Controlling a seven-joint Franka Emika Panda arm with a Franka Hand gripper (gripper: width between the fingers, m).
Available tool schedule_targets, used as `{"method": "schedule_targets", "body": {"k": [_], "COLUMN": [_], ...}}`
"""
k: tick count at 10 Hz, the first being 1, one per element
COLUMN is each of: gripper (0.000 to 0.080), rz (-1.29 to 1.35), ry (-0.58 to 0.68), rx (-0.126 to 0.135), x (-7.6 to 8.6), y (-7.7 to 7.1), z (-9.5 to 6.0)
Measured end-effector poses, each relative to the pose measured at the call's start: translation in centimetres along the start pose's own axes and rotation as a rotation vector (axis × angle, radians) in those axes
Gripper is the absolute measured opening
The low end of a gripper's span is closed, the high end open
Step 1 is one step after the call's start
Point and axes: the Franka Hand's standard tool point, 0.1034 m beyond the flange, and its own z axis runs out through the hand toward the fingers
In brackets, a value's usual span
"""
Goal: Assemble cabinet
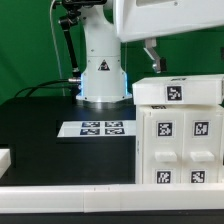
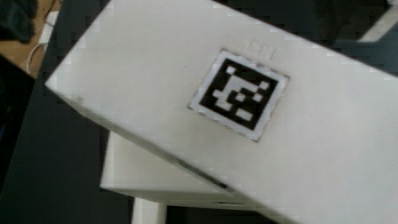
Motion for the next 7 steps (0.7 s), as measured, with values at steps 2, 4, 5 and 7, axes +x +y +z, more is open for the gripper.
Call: {"method": "schedule_targets", "body": {"k": [2,4,5,7], "gripper": [0.0796,0.0796,0.0796,0.0796], "rz": [-0.237,-0.405,-0.482,-0.590], "ry": [-0.004,-0.015,-0.020,-0.028], "rx": [-0.016,-0.024,-0.031,-0.041], "x": [-0.08,-0.25,-0.28,-0.31], "y": [0.04,0.49,0.71,0.78], "z": [0.12,0.25,0.22,0.24]}}
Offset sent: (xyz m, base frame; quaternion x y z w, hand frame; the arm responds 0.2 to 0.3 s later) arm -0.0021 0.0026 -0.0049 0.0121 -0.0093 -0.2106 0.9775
